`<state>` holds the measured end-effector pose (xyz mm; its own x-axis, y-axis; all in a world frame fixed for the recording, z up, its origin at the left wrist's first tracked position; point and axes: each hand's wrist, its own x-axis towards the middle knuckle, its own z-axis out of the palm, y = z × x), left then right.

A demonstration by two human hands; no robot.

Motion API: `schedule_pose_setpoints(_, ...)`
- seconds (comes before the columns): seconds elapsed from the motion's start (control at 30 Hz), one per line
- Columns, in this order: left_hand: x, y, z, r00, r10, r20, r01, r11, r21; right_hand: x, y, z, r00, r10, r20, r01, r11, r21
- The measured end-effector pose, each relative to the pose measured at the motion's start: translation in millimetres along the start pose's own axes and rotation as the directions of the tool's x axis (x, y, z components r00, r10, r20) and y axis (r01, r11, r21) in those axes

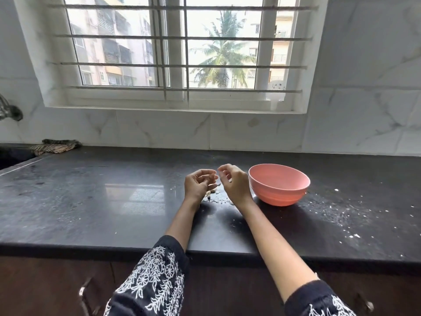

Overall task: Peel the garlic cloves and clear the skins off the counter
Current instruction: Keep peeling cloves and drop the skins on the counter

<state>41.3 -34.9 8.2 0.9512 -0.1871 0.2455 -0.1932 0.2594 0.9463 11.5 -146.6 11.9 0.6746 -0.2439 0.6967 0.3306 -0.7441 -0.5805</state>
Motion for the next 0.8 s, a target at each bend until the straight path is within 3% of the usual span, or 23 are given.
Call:
schedule_pose_setpoints(0.27,1.4,-2.0,-2.2,1.000,0.002,-0.005,-0.002,1.000,0.003,-0.8,-0.3,-0.6,0.996,-0.029,0.081,0.026,0.999,0.038)
schedule_pose_setpoints(0.8,7.4,-7.6,-2.7,0.993,0.116,-0.016,-0.112,0.982,0.151,-0.6,2.4,-0.3,0.987,0.102,0.125,-0.109,0.993,0.054)
